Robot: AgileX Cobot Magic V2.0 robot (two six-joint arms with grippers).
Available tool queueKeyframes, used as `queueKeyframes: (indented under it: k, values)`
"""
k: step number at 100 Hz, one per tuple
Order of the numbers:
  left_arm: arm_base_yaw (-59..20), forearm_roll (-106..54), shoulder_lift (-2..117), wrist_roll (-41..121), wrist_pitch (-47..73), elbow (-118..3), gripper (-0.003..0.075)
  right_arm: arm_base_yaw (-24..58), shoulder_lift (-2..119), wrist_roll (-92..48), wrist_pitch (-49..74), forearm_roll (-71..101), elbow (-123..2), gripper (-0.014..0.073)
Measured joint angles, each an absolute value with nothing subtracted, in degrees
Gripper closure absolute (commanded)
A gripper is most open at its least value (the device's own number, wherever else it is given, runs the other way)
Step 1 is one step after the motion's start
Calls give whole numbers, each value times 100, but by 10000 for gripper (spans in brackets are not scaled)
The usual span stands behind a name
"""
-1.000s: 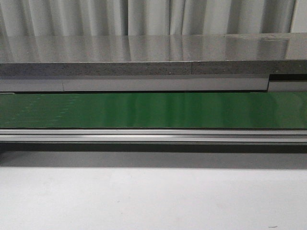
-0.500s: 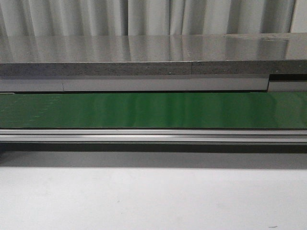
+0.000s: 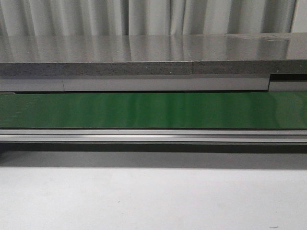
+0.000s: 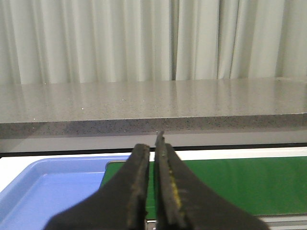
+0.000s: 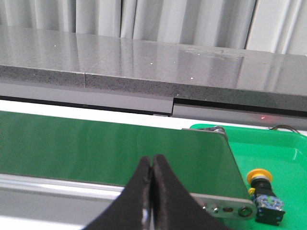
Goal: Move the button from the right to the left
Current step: 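Move the right gripper toward the yellow push button in the green tray, then lower the open right gripper around the yellow push button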
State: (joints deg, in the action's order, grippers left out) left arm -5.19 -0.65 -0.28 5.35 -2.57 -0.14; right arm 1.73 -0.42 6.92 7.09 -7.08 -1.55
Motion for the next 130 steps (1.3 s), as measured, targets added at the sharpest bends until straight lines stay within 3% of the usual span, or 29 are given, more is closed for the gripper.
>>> queueKeyframes:
  k: [22,69,107,119,130]
  values:
    - [-519,-65,-28,535,-257,-14,715,173,603,692,1561,-638,-1141,661]
    - [-519,-65,-28,535,-257,-14,715,173,3775,692,3648,-454,-3762,661]
    - [-519,-65,-28,535,-257,-14,715,173,5245,692,3784,-390,-4153,655]
    - [-519,-65,-28,535,-257,-14,715,173,5413,692,3852,-380,-4153,536]
    - [-519,-65,-28,535,-257,-14,715,173,5425,692,3910,-380,-4153,279]
